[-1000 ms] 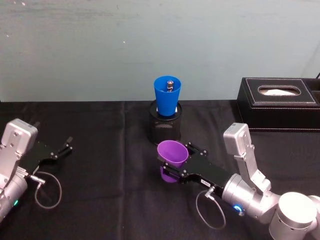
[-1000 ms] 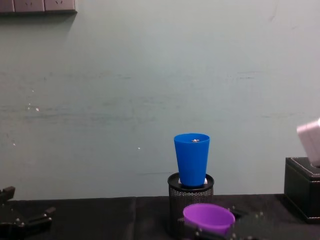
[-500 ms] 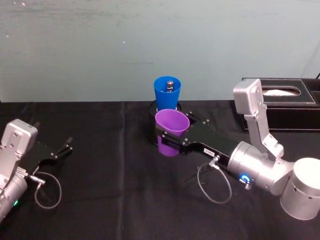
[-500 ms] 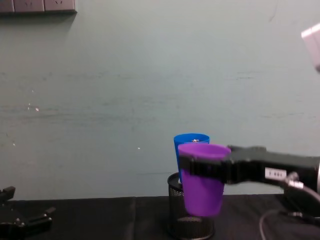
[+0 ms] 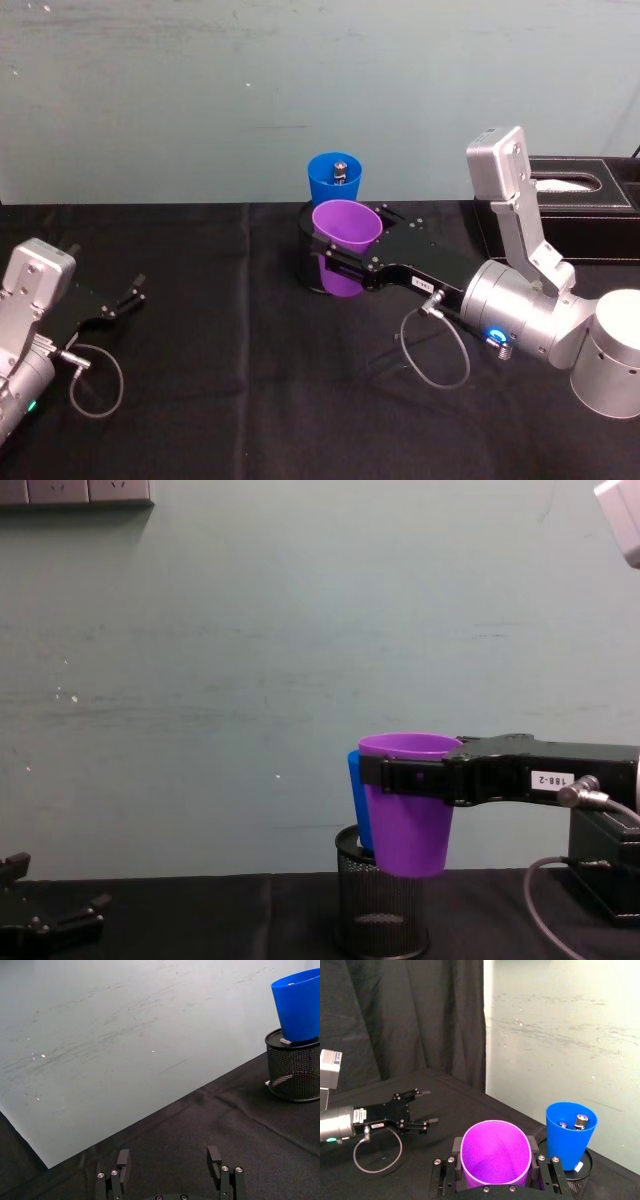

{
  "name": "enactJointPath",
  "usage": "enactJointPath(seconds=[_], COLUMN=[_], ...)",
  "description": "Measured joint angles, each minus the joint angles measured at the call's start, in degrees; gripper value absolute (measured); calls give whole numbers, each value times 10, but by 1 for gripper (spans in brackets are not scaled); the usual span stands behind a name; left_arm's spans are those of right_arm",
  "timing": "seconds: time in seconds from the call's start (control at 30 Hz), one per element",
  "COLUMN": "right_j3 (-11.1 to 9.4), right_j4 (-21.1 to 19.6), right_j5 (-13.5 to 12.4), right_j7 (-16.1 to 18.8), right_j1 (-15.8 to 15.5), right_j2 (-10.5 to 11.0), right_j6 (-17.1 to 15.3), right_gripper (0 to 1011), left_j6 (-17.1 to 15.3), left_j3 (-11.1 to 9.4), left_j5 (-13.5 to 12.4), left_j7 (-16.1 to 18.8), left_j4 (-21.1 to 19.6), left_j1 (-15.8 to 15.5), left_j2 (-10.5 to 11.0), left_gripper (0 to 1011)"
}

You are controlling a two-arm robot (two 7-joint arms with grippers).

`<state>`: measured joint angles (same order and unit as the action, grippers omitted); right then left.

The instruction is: Pick up one cup with a gripper and tap it against the other cup.

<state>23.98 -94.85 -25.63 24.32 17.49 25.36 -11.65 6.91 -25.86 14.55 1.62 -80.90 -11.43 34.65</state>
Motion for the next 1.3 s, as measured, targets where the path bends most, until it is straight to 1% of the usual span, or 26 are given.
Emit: enactJointPath(seconds=[0.13,1.3], right_j3=[3,2], right_j4=[-1,-1], right_j5=[-1,-1], right_j7=[-1,-1], right_j1=[2,1], right_j2=[3,2], right_j6=[-2,-2], right_gripper=[735,734], left_j6=[0,0], left_j3=[0,0], left_j5=[0,0], left_j7=[0,0], left_j4=[0,0], left_j1=[0,0], left_j2=[0,0], left_gripper=[1000,1000])
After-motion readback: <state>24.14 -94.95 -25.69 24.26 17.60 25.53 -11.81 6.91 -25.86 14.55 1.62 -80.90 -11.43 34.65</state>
